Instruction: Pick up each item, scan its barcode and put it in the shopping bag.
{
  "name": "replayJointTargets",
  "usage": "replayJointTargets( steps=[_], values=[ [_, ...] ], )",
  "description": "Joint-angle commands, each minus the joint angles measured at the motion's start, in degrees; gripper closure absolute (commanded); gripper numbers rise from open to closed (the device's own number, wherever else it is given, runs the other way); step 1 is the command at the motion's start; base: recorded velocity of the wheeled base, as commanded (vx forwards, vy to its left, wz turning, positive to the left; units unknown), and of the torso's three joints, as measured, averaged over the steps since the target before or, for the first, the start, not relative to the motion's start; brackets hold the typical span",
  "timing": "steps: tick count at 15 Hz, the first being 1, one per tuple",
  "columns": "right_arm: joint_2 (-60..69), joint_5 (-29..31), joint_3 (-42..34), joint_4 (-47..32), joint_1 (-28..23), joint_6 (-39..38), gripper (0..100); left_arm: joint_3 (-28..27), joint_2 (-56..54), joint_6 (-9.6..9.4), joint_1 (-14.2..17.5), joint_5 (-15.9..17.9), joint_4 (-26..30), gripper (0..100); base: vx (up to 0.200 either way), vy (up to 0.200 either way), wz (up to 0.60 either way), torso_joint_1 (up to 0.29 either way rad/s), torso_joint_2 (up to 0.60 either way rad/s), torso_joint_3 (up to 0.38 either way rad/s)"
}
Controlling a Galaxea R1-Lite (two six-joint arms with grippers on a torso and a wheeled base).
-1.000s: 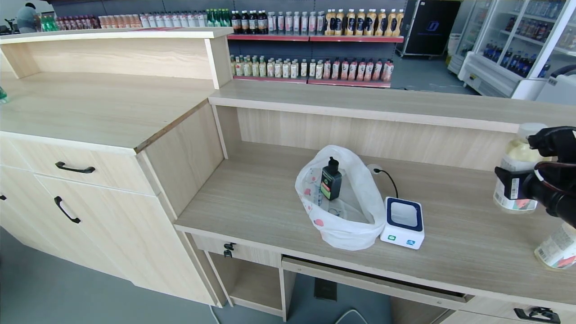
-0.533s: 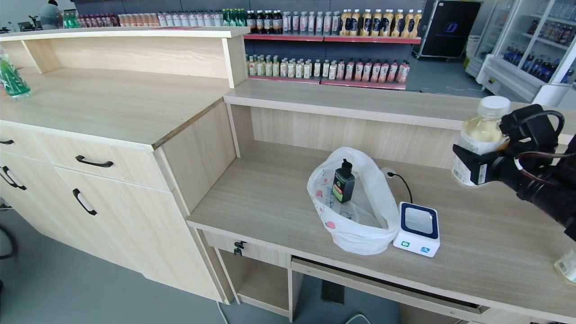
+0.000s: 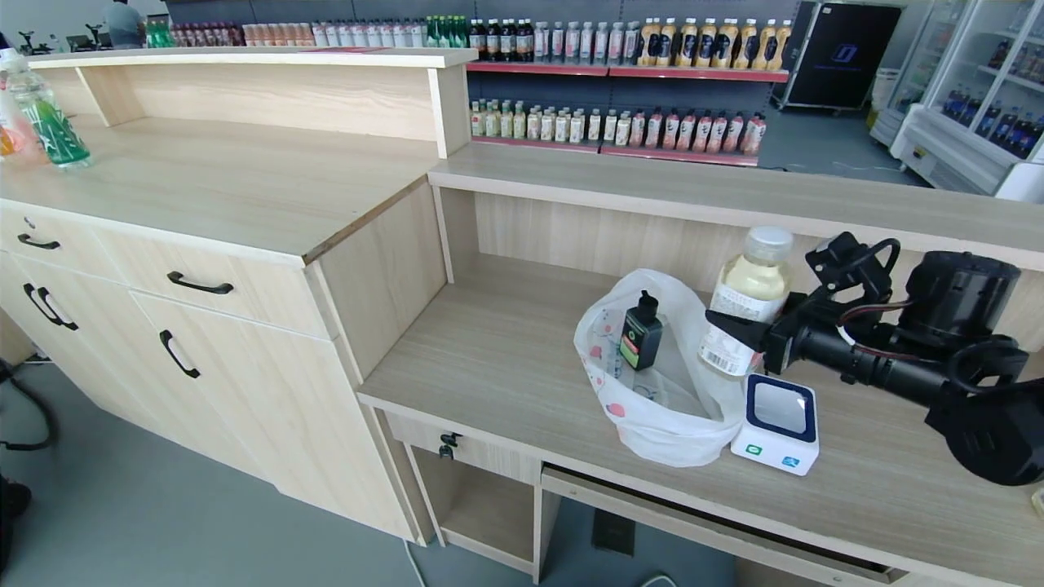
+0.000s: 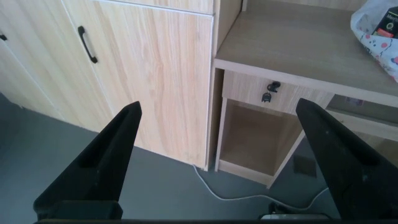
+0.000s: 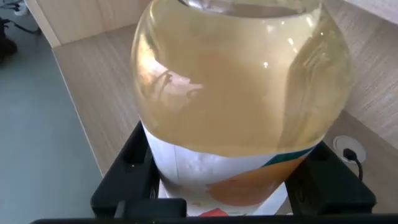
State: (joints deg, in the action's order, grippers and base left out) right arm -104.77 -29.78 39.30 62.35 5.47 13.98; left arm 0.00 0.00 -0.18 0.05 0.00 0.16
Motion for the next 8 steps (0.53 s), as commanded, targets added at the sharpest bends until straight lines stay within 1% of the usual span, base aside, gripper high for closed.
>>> replayJointTargets(
  steps=[1,4,8],
  values=[
    [-7.9,-0.5,2.2,0.2,0.6,-0.4,100,0.0,0.1,0.01,0.0,0.0,-0.1,0,0.0,0.0,0.0,0.0,0.0,0.0],
    [-13.1,-0.9,5.3,0.4,0.9,-0.4,100,0.0,0.1,0.01,0.0,0.0,0.0,0,0.0,0.0,0.0,0.0,0.0,0.0],
    [-17.4,-1.2,8.3,1.2,3.4,-0.5,100,0.0,0.1,0.01,0.0,0.0,0.0,0,0.0,0.0,0.0,0.0,0.0,0.0]
  ],
)
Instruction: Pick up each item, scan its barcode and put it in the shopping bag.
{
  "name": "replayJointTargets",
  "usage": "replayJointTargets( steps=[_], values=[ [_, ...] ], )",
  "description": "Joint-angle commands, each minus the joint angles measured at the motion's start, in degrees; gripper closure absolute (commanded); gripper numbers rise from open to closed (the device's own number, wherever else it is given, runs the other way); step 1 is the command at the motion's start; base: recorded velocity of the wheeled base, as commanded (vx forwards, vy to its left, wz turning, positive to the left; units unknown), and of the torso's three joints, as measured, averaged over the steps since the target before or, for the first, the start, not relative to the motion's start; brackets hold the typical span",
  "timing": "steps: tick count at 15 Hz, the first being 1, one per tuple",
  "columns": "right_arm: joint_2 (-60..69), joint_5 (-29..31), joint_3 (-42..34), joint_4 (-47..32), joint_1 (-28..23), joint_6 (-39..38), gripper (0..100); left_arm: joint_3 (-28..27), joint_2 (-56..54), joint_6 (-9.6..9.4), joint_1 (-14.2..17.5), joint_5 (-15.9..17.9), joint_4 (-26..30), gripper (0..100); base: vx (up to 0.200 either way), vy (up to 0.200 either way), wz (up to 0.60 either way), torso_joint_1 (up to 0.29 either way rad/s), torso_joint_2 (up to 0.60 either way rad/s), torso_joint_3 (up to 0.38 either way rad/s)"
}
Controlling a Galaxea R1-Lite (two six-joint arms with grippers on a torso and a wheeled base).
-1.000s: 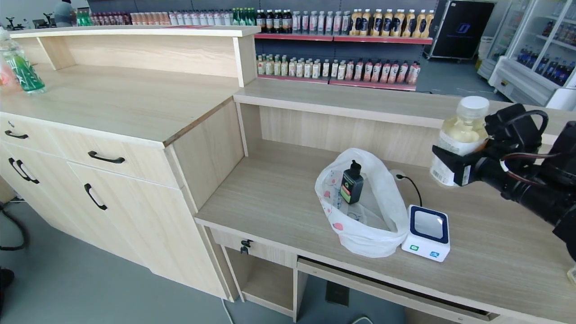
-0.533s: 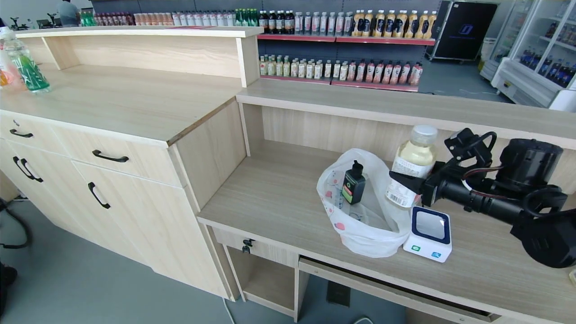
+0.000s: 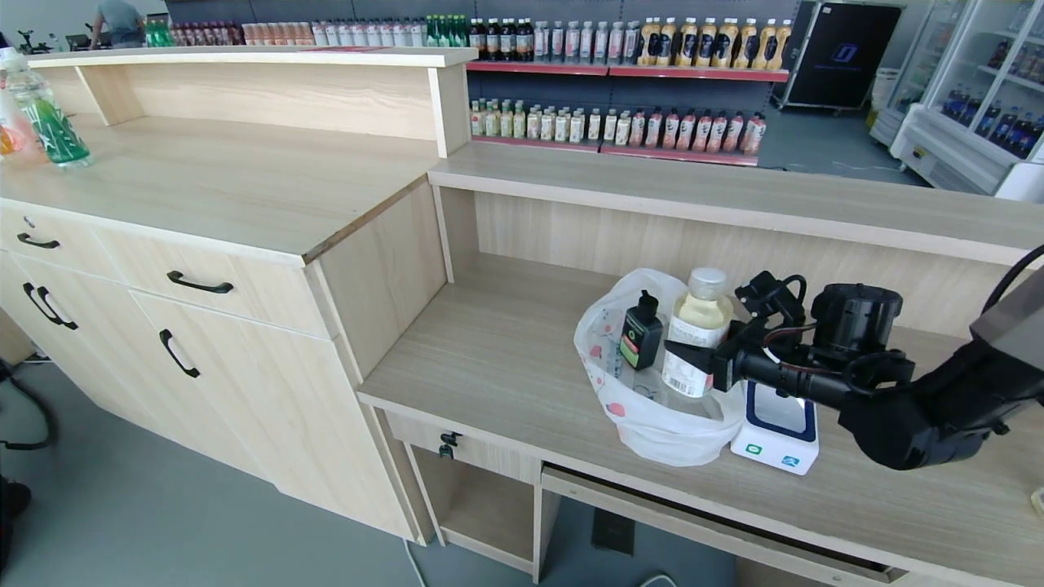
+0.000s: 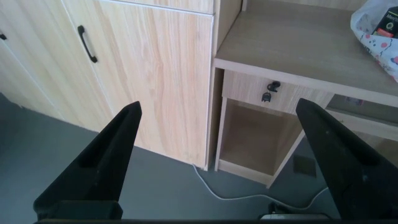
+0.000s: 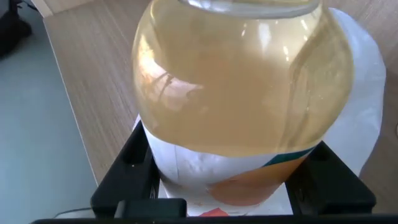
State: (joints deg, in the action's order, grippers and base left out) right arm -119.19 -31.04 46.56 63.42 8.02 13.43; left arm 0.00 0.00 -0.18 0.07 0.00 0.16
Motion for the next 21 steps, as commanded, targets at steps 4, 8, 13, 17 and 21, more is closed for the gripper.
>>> replayJointTargets(
  steps=[4,8,13,17,21],
  values=[
    [-6.4,-0.3,2.2,2.0,2.1,0.1,100,0.0,0.1,0.01,0.0,0.0,-0.1,0,0.0,0.0,0.0,0.0,0.0,0.0],
    [-9.9,-0.7,2.1,4.9,2.6,0.5,100,0.0,0.1,0.01,0.0,0.0,0.0,0,0.0,0.0,0.0,0.0,0.0,0.0],
    [-13.2,-0.7,1.9,6.8,2.9,3.0,100,0.0,0.1,0.01,0.0,0.0,-0.1,0,0.0,0.0,0.0,0.0,0.0,0.0],
    [-14.5,-0.7,0.6,8.8,2.9,5.6,100,0.0,0.1,0.01,0.0,0.0,-0.1,0,0.0,0.0,0.0,0.0,0.0,0.0],
    [-14.2,-1.6,0.3,8.6,2.9,6.7,100,0.0,0.1,0.01,0.0,0.0,-0.1,0,0.0,0.0,0.0,0.0,0.0,0.0]
  ],
)
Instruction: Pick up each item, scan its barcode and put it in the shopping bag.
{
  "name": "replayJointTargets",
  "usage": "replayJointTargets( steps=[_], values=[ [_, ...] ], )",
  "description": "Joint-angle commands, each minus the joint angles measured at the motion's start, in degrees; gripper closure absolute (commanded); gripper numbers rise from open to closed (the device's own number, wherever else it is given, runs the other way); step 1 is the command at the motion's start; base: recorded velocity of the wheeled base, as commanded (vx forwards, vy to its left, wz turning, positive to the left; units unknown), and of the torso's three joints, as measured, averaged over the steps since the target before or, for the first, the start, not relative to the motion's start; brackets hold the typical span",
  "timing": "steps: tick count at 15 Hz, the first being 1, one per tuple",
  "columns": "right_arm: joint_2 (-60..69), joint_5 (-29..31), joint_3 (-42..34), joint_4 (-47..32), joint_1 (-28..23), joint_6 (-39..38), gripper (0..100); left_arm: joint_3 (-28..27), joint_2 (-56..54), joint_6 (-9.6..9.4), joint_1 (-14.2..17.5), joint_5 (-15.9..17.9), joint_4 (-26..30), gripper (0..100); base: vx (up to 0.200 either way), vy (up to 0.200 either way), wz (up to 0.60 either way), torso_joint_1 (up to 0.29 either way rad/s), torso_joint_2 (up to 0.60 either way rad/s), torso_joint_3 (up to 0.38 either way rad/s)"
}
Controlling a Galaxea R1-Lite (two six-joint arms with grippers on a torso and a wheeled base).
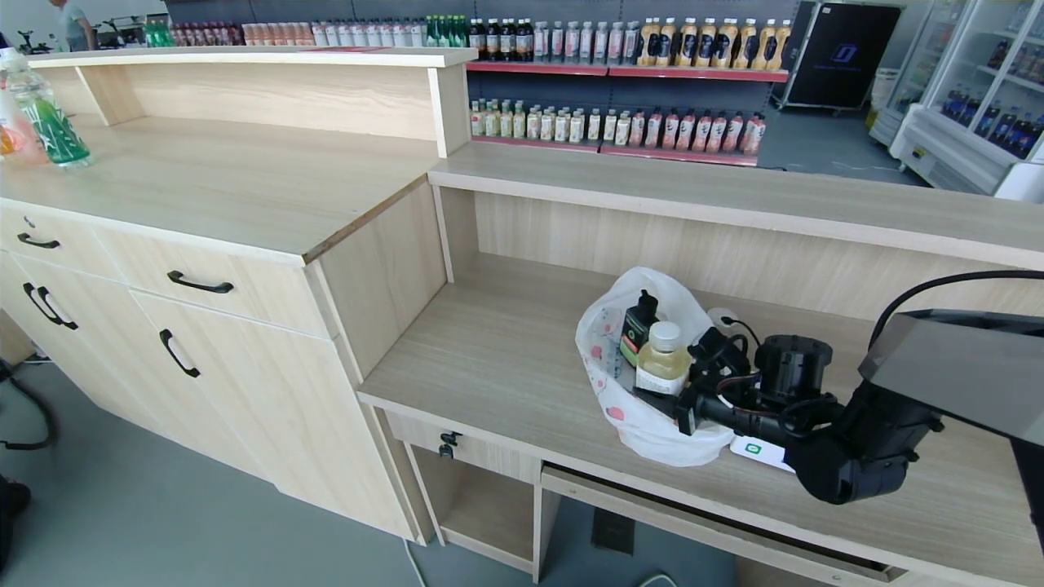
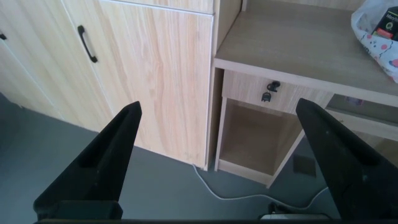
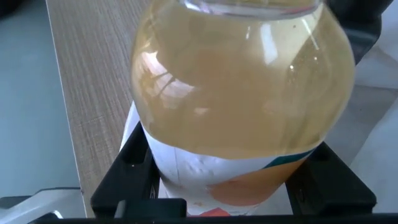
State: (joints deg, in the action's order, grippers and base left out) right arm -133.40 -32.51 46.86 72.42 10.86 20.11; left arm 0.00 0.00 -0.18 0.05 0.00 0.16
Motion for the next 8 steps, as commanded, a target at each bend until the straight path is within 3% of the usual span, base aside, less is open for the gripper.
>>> replayJointTargets(
  steps=[1,3,6,8],
  values=[
    [0.3,-0.2,0.3,-0.4,0.1,-0.2,0,0.0,0.1,0.01,0.0,0.0,0.0,0,0.0,0.0,0.0,0.0,0.0,0.0],
    [3.0,-0.2,0.2,-1.4,0.1,-1.4,0,0.0,0.1,0.01,0.0,0.0,0.0,0,0.0,0.0,0.0,0.0,0.0,0.0],
    [17.1,-0.2,-1.4,-11.2,0.1,-3.9,0,0.0,0.1,0.01,0.0,0.0,-0.1,0,0.0,0.0,0.0,0.0,0.0,0.0],
    [22.0,-0.1,-3.3,-12.6,-1.6,-3.8,0,0.0,0.1,0.01,0.0,0.0,0.0,0,0.0,0.0,0.0,0.0,0.0,0.0]
  ],
)
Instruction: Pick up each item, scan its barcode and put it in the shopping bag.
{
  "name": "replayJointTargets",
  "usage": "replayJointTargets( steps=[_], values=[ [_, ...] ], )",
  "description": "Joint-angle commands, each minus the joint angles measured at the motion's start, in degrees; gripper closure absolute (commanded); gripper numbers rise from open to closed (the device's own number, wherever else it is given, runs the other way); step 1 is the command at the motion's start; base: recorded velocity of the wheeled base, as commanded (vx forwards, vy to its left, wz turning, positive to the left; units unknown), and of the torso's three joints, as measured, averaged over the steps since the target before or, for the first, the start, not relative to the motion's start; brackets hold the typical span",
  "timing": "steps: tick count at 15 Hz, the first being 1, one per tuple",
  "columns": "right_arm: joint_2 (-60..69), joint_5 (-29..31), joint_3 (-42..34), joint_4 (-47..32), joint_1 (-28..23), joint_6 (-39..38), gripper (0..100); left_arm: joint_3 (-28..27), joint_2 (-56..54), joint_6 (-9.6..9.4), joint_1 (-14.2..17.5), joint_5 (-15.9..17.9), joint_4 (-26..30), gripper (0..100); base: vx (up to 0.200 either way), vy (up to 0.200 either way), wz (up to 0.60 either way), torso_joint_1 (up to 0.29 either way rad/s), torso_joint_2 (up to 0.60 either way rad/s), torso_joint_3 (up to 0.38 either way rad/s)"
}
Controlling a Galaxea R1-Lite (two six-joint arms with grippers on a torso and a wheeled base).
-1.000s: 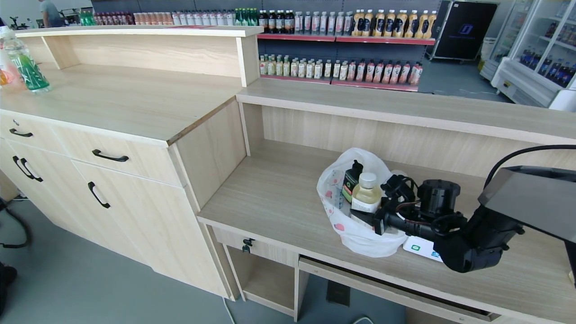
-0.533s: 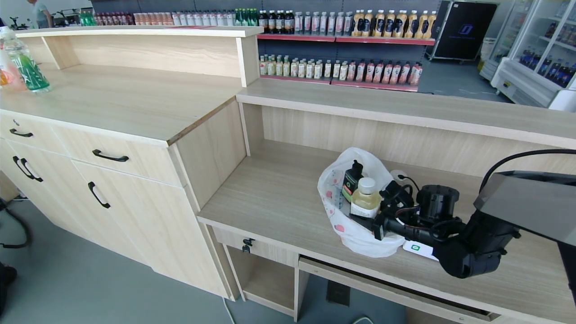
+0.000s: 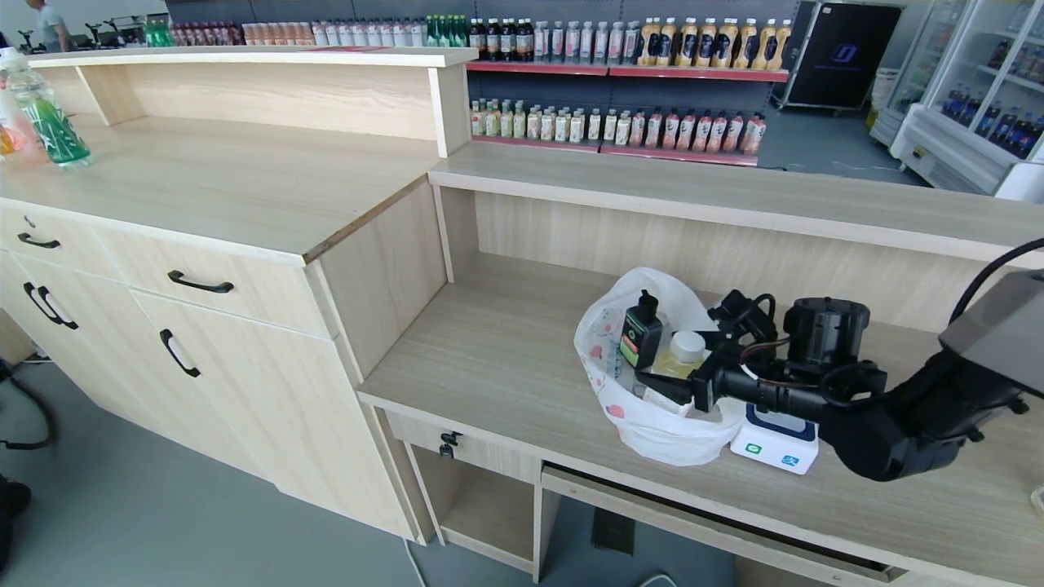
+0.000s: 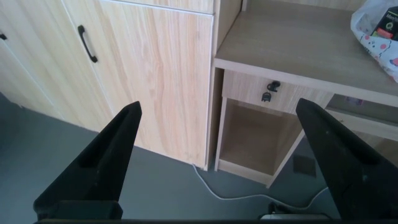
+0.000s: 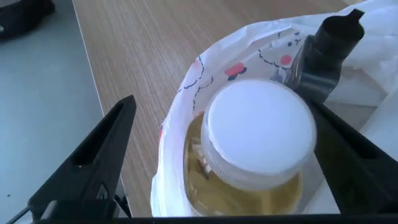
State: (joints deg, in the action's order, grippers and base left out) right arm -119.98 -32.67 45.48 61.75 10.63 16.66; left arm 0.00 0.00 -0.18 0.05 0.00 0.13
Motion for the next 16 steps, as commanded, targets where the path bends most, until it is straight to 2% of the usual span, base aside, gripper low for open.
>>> replayJointTargets(
  steps=[1,3,5,6,8,9,11,12,13,14,15,16],
  values=[
    [10.6,0.4,-2.3,-2.1,-1.6,-0.4,0,0.0,0.1,0.01,0.0,0.0,0.0,0,0.0,0.0,0.0,0.0,0.0,0.0],
    [19.2,3.1,-6.6,-4.5,-4.1,1.4,0,0.0,0.1,0.01,0.0,0.0,0.0,0,0.0,0.0,0.0,0.0,0.0,0.0],
    [24.0,9.2,-11.5,-6.5,-8.2,8.7,0,0.0,0.1,0.01,0.0,0.0,0.0,0,0.0,0.0,0.0,0.0,0.0,0.0],
    [26.1,12.4,-12.3,-9.4,-10.5,13.8,0,0.0,0.1,0.01,0.0,0.0,0.0,0,0.0,0.0,0.0,0.0,0.0,0.0],
    [28.5,14.4,-11.2,-11.8,-13.4,15.6,0,0.0,0.1,0.01,0.0,0.0,0.0,0,0.0,0.0,-0.6,0.005,0.0,0.0],
    [28.8,18.4,-10.7,-11.8,-14.5,15.3,0,0.0,0.1,0.01,0.0,0.0,0.0,0,0.0,0.0,-0.6,0.002,0.0,0.002],
    [30.4,30.1,-10.8,-11.6,-14.9,12.9,0,0.0,0.1,0.01,0.0,0.0,0.0,0,0.0,0.0,-0.6,0.002,0.0,-0.002],
    [30.6,32.0,-10.9,-11.5,-14.9,11.9,0,0.0,0.1,0.01,0.0,0.0,0.0,0,0.0,0.0,-0.6,0.012,0.0,0.002],
    [31.3,43.0,-11.5,-11.1,-14.7,7.6,0,0.0,0.1,0.01,0.0,0.0,0.0,0,0.0,0.0,-0.6,-0.002,0.0,0.002],
    [31.3,48.5,-12.0,-11.1,-14.7,5.2,0,0.0,0.1,0.01,0.0,0.0,0.0,0,0.0,0.0,-0.6,0.002,0.01,0.007],
    [31.2,51.6,-12.9,-11.0,-14.7,1.6,0,0.0,0.1,0.01,0.0,0.0,0.0,0,0.0,0.0,-0.6,0.002,0.01,0.012],
    [31.3,51.1,-13.9,-10.3,-14.9,-1.6,0,0.0,0.1,0.01,0.0,0.0,0.0,0,0.0,0.0,0.0,0.0,0.0,0.0]
  ],
)
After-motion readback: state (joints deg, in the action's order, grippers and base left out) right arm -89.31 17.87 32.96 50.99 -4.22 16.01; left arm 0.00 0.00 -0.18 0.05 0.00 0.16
